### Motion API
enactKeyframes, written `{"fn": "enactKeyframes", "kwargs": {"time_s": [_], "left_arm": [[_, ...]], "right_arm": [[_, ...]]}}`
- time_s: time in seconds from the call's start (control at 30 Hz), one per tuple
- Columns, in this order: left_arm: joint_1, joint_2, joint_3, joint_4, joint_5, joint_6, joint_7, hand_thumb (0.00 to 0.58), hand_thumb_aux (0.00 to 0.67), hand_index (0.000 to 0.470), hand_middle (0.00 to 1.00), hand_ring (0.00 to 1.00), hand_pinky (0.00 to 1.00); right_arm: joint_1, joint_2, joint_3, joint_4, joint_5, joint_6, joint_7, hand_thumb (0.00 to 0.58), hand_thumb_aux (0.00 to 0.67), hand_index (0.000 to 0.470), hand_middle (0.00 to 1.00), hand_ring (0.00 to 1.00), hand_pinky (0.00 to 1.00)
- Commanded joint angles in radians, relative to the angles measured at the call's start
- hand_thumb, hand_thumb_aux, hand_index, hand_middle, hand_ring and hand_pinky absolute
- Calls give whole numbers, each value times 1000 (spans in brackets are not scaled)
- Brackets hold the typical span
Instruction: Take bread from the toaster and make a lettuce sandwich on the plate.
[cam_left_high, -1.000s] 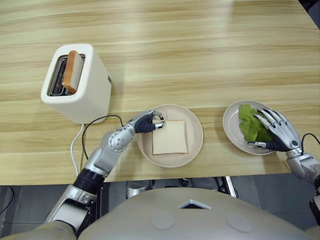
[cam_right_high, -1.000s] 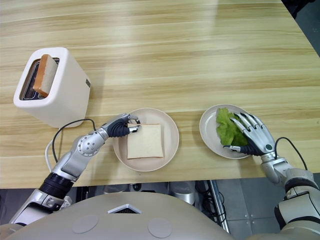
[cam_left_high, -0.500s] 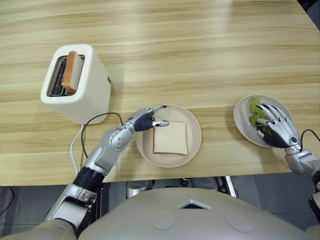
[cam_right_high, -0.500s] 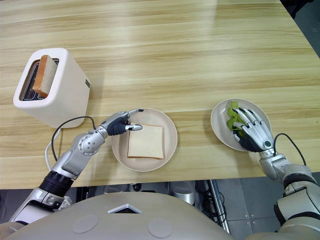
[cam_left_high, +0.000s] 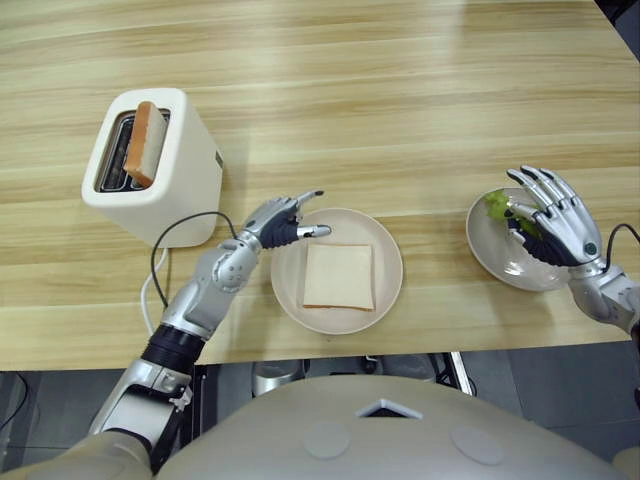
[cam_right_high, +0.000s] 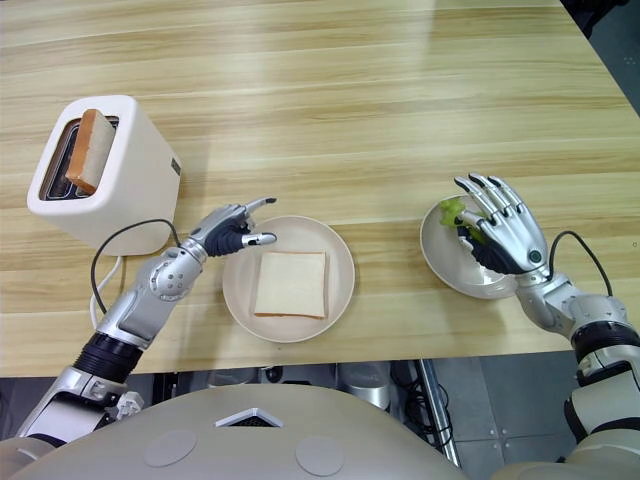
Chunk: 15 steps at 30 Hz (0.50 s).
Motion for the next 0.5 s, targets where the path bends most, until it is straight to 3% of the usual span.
{"fn": "enactKeyframes", "kwargs": {"time_s": [0.03,0.33,0.5], "left_arm": [[-10,15,16,-4,47,15,33,0,0,0,0,0,0],[-39,13,60,-26,93,29,119,0,0,0,0,0,0],[-34,3,112,-137,82,27,165,0,0,0,0,0,0]], "right_arm": [[-7,-13,-29,-82,17,-7,41,580,670,460,0,0,0],[-37,7,-114,-371,49,-13,161,580,670,460,0,0,0],[-84,73,-132,-505,54,-29,251,580,670,460,0,0,0]]}}
